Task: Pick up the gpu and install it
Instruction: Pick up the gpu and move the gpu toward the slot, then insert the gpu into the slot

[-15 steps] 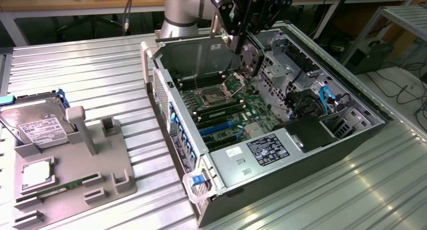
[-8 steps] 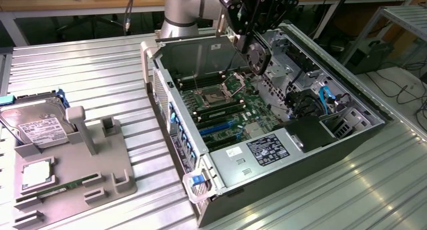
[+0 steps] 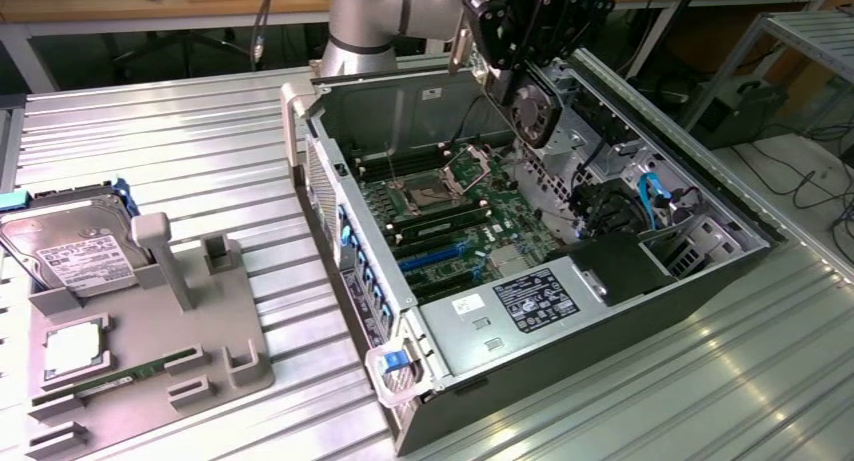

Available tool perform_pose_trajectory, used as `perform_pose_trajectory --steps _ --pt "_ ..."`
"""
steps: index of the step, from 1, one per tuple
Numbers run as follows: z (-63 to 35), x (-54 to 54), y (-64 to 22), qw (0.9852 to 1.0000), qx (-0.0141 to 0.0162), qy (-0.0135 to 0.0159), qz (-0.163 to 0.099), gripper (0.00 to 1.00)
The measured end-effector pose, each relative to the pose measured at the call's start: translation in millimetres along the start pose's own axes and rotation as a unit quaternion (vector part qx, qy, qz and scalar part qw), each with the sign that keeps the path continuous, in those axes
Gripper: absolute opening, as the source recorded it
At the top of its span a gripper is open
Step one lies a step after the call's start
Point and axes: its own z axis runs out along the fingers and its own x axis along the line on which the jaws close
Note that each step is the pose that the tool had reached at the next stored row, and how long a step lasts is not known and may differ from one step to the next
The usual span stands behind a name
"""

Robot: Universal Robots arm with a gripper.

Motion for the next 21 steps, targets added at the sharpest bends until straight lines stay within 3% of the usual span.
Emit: perform_pose_trajectory --steps 4,18,21 --pt "0.4 -7.5 -0.1 1.0000 0.0000 -0.0002 0.000 0.27" --pt "0.5 -7.7 -0.1 1.0000 0.0000 -0.0003 -0.001 0.27" --pt "0.5 -7.9 0.0 0.9999 -0.0004 0.0003 -0.016 0.27"
